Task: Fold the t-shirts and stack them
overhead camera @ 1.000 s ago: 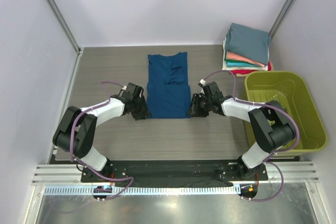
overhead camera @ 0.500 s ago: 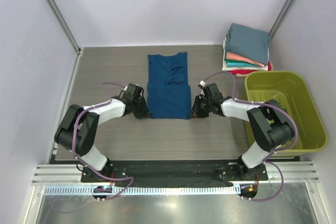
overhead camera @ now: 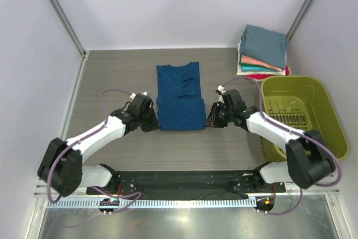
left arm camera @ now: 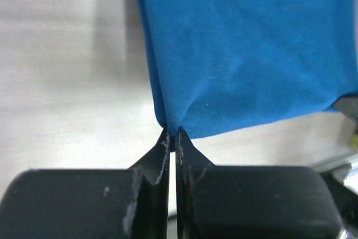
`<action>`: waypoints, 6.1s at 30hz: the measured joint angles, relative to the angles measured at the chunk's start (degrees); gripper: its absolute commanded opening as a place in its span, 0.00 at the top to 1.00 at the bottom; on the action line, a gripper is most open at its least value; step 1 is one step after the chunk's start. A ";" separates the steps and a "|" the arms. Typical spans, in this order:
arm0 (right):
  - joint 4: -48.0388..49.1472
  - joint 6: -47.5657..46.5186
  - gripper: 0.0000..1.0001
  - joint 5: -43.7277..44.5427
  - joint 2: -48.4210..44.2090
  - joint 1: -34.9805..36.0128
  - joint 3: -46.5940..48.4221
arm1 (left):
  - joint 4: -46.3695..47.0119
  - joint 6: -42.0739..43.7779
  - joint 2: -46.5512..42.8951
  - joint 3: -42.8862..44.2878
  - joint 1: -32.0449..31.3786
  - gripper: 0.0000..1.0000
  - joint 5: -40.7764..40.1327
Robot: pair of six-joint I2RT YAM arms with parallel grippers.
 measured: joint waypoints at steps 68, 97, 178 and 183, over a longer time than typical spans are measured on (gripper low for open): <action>-15.65 -6.97 0.00 -4.87 44.72 -11.26 51.65 | -28.17 9.62 34.42 59.71 23.80 0.08 11.41; -7.82 -7.93 0.99 -9.94 52.13 -10.67 61.75 | -29.51 22.86 0.44 25.57 23.45 0.09 -9.07; -3.61 -20.57 0.99 -31.28 53.27 -44.28 107.82 | -29.42 23.39 7.63 24.94 20.11 0.13 -13.55; 1.90 -20.39 0.99 -33.46 53.27 -45.53 105.20 | -29.42 23.54 8.00 24.94 20.11 0.13 -13.55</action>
